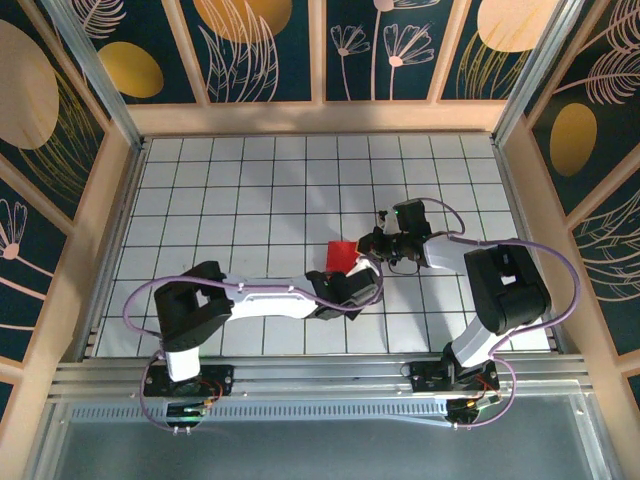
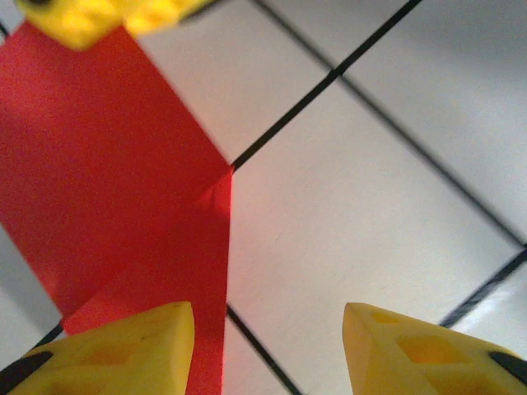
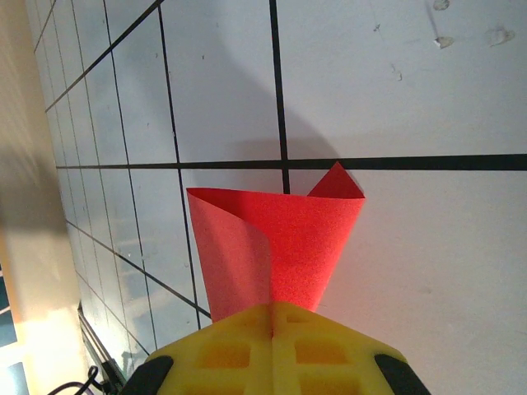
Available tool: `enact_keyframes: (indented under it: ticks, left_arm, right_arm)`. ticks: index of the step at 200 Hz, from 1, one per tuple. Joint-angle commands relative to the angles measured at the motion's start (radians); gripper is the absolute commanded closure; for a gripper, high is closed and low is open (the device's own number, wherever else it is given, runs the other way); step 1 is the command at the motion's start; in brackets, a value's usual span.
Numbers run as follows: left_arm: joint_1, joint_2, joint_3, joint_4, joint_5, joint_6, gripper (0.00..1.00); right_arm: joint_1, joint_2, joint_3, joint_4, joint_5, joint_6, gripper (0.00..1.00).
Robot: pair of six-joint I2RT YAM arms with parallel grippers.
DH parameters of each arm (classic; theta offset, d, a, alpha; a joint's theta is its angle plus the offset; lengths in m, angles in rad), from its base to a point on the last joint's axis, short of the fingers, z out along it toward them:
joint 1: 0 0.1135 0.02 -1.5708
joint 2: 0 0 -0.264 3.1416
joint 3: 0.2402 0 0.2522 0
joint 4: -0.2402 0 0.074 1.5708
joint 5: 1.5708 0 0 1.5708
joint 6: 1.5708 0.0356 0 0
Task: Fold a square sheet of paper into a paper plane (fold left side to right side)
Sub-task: Fold the wing for the fifth time at the center of the table.
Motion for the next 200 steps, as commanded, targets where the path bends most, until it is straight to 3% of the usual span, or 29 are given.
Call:
enact_keyframes:
  ticks: [1,31,96,200]
  left_arm:
    - [-0.001,0.014,0.03,-0.1,-0.096,-0.033,0.49]
    - [-0.001,0.045,0.045,-0.128,-0.127,-0.045,0.5]
    - [-0.001,0.066,0.042,-0.128,-0.153,-0.052,0.79]
    - [-0.001,0.07,0.024,-0.108,-0.16,-0.064,1.0]
  right_arm:
    - [-0.006,0.016,0.023,-0.011,-0.012,0.007,1.0]
    - [-0.008,0.021,0.021,-0.01,-0.01,0.007,1.0]
    - [-0.008,0.03,0.019,-0.011,-0.004,0.005,1.0]
    - [-0.038,-0.004,0.009,-0.023,0.013,-0.002,0.97]
